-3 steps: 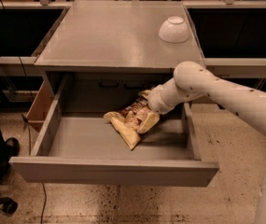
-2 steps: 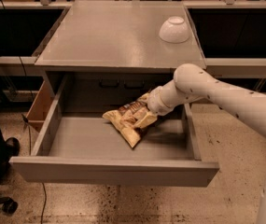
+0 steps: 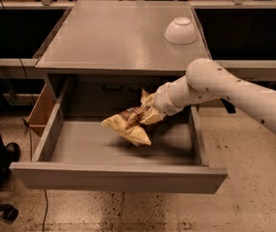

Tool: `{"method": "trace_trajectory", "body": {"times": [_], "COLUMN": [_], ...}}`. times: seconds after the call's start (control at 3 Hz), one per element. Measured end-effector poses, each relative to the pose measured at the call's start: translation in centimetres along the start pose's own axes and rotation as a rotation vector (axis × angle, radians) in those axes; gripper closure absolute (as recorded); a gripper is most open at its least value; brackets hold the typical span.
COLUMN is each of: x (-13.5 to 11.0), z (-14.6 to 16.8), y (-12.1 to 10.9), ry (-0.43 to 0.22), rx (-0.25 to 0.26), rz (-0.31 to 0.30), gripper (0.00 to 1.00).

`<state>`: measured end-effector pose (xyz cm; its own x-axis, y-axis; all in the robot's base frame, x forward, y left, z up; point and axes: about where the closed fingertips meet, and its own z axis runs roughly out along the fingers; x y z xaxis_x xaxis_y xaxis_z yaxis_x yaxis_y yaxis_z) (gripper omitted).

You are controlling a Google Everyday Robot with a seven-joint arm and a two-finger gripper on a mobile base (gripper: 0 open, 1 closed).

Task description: Pick brown chip bag from top drawer and place on counter

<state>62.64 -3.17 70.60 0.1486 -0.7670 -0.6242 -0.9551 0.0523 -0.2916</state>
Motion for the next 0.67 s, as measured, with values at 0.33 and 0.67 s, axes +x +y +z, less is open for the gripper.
{"method": "trace_trajectory", "body": {"times": [0.33,0.67], "x": [-2.9,-4.6], "z": [-4.4,-10.4], "y": [1.0,2.1], "ry": [-0.016,-0.021], "rx": [0.026,0.071], "rz": [-0.059,-0.107], "gripper": [1.0,1.0]}}
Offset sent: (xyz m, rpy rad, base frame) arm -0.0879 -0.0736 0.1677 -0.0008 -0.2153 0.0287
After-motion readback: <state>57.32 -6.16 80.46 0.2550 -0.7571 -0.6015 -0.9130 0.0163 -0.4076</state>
